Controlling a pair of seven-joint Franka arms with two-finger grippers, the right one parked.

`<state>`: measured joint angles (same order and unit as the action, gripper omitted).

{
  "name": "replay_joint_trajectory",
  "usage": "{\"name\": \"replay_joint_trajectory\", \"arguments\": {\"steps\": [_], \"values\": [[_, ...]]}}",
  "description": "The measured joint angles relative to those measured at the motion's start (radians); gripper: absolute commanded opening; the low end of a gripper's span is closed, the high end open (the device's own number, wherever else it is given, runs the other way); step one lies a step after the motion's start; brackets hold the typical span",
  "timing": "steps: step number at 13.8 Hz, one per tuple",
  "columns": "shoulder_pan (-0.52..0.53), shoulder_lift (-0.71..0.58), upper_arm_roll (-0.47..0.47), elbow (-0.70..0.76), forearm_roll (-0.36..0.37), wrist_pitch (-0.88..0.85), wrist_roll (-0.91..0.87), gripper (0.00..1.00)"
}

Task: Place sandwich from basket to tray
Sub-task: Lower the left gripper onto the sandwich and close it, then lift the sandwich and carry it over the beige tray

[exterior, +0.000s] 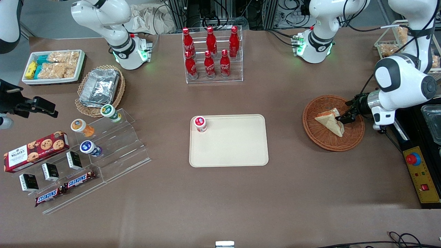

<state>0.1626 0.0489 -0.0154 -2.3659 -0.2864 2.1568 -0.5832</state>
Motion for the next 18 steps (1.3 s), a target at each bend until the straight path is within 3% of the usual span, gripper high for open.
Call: {"name": "replay_joint_trajectory", "arguments": {"steps": [6,7,8,9,11,16,18], "values": [[-0.021,0.131,-0.022,-0.001,0.0,0.117,-0.013,1.0],[-0.028,0.16,-0.024,0.0,-0.001,0.141,-0.014,0.91],[-0.037,0.183,-0.027,0.0,-0.002,0.16,-0.015,0.58],[-0.045,0.197,-0.029,0.002,-0.005,0.173,-0.019,0.35],[-0.053,0.201,-0.03,0.017,-0.005,0.176,-0.021,0.21],[-0.053,0.177,-0.031,0.085,0.003,0.092,-0.02,0.23],[-0.053,0.142,-0.031,0.137,0.049,0.006,-0.019,0.23]]}}
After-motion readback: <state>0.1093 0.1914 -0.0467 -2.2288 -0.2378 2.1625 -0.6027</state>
